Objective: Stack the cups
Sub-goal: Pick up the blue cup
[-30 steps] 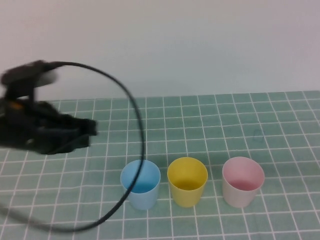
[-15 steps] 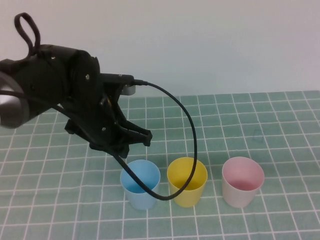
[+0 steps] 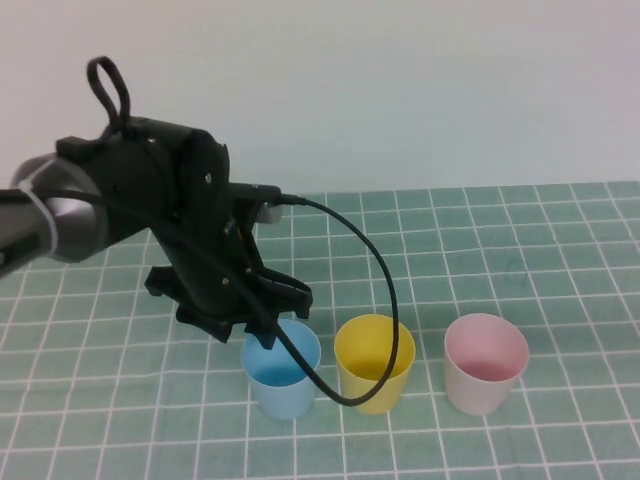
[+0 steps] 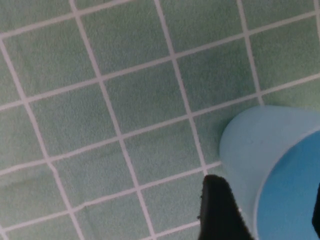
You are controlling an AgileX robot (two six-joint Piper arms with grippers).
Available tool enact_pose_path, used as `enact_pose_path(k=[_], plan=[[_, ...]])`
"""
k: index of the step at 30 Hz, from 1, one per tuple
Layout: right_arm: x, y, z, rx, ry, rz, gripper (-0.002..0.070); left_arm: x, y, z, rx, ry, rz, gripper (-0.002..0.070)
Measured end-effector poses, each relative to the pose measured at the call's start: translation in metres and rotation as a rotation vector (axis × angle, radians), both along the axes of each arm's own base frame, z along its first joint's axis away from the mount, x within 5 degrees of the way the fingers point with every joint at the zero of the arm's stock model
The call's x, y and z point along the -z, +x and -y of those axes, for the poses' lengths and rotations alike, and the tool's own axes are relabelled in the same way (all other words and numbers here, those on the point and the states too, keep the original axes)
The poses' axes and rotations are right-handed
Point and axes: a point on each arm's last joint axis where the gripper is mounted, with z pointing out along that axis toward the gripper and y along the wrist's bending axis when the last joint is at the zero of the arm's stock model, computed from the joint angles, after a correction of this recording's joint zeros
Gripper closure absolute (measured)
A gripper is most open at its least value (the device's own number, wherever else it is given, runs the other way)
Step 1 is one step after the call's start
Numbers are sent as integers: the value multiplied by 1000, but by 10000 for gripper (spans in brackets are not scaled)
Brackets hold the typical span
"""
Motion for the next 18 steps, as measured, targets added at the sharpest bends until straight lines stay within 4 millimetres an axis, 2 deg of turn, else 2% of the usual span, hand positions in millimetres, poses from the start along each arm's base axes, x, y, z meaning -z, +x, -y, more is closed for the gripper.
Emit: enact_pose_path(k=[4, 7, 12, 16, 18], plan=[[0, 0, 0, 1, 0, 2, 678, 14, 4, 2, -8, 21, -27, 356], [1, 0, 0, 2, 0, 2, 678, 21, 7, 3, -6, 27, -31, 438], [5, 0, 1, 14, 5, 9, 678, 24, 10, 2, 10, 54, -14, 661], [7, 0, 0, 22, 29, 9, 678, 16, 12, -5, 29, 146, -16, 676], [7, 0, -1, 24, 39, 8, 678, 4, 15, -8, 32, 191, -3, 676]])
